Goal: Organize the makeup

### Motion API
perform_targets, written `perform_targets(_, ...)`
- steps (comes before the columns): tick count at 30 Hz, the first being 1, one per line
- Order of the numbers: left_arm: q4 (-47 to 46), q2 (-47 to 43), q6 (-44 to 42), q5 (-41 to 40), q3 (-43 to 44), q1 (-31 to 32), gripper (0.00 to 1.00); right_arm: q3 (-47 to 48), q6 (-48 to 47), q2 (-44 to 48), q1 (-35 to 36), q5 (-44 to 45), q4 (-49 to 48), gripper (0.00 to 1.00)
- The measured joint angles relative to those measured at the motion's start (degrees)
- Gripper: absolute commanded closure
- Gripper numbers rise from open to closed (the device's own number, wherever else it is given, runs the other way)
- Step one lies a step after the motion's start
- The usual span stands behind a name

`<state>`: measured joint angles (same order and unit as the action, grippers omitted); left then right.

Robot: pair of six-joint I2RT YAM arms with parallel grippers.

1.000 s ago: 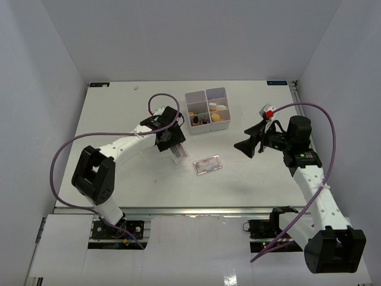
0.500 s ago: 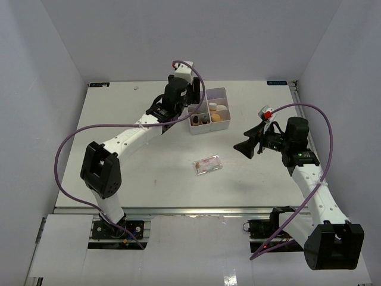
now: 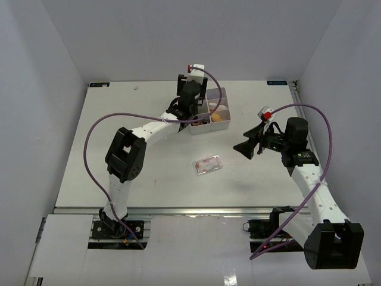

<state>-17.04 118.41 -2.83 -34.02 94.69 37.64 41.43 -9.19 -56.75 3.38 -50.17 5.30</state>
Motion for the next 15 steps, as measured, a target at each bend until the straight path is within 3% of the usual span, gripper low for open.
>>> perform_targets(15, -2.6, 5.6, -0.9, -3.2, 6.8, 0.3, 0.98, 0.0, 0.1, -0.6, 0.0, -0.6, -0.8, 0.1)
